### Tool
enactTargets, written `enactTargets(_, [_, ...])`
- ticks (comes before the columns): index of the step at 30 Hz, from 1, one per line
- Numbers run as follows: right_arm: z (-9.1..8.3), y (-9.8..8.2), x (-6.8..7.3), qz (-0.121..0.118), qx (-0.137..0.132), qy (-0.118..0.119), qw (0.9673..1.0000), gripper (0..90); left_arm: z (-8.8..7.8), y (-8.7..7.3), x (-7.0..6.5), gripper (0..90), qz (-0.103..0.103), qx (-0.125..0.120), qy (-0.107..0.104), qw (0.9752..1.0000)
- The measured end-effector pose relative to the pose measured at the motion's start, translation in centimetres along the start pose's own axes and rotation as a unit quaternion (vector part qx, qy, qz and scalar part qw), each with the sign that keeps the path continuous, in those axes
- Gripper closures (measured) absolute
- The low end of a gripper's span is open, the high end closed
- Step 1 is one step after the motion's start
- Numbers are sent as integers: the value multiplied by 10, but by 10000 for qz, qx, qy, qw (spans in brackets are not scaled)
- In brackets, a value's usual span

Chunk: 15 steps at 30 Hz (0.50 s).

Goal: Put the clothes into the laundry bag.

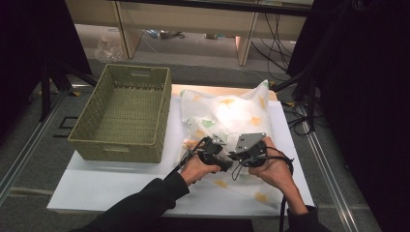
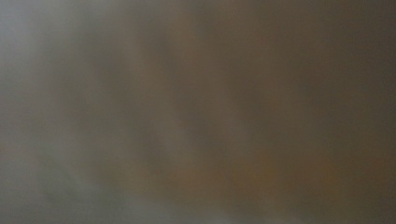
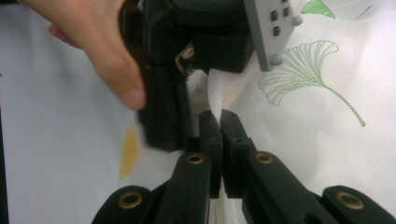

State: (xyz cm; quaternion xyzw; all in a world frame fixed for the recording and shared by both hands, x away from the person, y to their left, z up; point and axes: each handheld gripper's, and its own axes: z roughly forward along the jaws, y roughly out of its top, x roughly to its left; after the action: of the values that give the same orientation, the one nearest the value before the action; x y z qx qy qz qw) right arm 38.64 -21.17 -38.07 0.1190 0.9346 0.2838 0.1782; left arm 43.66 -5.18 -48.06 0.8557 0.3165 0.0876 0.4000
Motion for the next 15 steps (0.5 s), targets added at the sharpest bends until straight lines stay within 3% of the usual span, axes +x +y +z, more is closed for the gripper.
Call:
enactTargets(1, [0,0,0,-10,3,-12,10000,900,3,1,1,534,-125,-126,14,9998])
enactTargets(4, [0,1,2,-75,83,45,9999,900,4,4,17,808,-74,-260,78,9996])
enactTargets(6, [1,2,3,-136,143,83,9998,900,2,5,21,841,-172,-414,134,9989])
enactTargets(11, [4,3,5,-112,151,240,9995,900,0,12,19,850,154,-897,569,9942])
enactTargets(12, [6,3,6,-177,151,279,9993,900,3,11,20,849,176,-1004,579,9931])
enactTargets(13, [6,3,9,1,189,297,9994,900,7,10,22,848,223,-928,585,9937])
enactTargets(15, [10,2,10,9,223,331,9992,900,13,5,25,830,-36,-783,509,9956])
